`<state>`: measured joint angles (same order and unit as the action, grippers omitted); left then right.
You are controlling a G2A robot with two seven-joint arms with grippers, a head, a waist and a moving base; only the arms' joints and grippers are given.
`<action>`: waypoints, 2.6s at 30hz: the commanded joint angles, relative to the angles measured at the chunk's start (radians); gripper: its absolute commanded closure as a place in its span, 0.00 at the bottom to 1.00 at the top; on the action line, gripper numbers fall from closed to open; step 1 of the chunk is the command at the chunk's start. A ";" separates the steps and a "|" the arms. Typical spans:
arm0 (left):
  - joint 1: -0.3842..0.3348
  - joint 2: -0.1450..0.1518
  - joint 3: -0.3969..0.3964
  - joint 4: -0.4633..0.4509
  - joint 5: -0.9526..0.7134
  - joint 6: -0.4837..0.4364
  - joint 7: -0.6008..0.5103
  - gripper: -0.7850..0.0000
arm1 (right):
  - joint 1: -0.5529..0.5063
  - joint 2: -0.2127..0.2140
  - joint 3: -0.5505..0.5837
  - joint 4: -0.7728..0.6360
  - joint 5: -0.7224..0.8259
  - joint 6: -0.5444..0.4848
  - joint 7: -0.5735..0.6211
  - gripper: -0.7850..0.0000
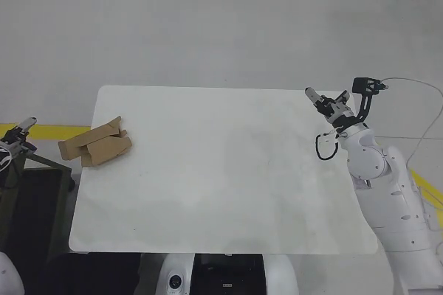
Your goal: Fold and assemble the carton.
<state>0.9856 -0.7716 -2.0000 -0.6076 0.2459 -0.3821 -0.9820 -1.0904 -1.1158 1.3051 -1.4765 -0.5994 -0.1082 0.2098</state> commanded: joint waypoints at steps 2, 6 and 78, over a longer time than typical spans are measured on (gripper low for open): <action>-0.013 0.008 0.022 0.025 0.044 -0.012 -0.009 0.00 | 0.000 0.000 0.000 0.000 0.000 0.000 0.000 0.00; -0.033 0.012 0.065 0.055 0.090 -0.038 -0.049 0.00 | 0.000 0.000 0.000 0.000 0.000 0.000 0.000 0.00; -0.250 -0.038 0.268 0.083 -0.363 -0.031 -0.149 1.00 | 0.000 0.000 0.000 0.000 0.000 0.000 0.000 0.00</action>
<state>0.7404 -0.8042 -1.7423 -0.5172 -0.1026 -0.4203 -1.1232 -1.0904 -1.1158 1.3051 -1.4765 -0.5994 -0.1082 0.2098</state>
